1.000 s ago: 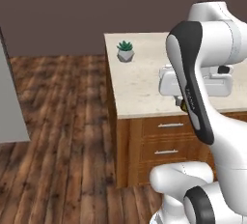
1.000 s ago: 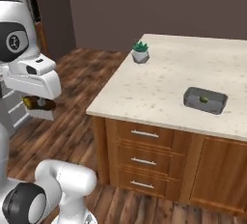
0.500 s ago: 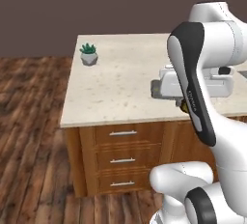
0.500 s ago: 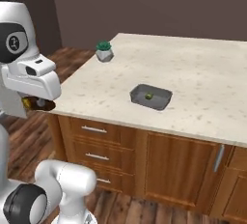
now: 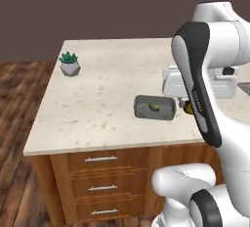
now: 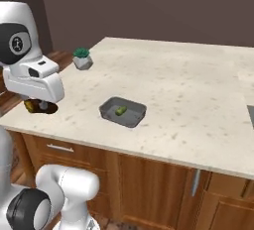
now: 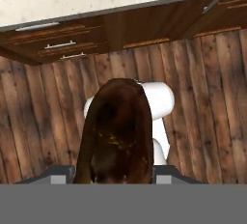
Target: Take the sweet potato and cucumber out of the freezer and place them in the tupperware container on the counter. Then put the tupperware containing the vegetables back in the freezer.
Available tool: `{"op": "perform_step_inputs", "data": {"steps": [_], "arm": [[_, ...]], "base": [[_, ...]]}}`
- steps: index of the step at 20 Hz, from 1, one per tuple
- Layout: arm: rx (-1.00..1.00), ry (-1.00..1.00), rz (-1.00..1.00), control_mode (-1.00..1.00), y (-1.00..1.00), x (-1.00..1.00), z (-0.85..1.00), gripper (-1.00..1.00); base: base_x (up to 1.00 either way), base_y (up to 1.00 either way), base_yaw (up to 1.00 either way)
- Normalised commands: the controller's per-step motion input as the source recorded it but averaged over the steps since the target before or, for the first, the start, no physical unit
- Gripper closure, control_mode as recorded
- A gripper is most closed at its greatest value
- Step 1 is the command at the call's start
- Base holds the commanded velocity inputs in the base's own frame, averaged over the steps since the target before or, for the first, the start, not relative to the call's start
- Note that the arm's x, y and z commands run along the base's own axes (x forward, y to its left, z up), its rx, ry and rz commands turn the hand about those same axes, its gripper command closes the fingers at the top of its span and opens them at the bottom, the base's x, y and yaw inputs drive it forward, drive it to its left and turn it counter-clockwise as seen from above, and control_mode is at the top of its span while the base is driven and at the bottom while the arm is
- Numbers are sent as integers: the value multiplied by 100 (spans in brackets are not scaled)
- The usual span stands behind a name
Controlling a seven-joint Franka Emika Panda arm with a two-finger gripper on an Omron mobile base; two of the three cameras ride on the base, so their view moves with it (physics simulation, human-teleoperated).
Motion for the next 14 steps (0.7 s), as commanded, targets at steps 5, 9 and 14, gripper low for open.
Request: {"op": "perform_step_inputs", "data": {"steps": [5, 9, 14], "arm": [[0, 0, 0, 100, 0, 0, 0, 100], [0, 0, 0, 100, 0, 0, 0, 100], [0, -10, 1, -100, -28, 41, -26, 100]], "base": [[71, -33, 0], [76, -35, 0], [13, -7, 0]]}}
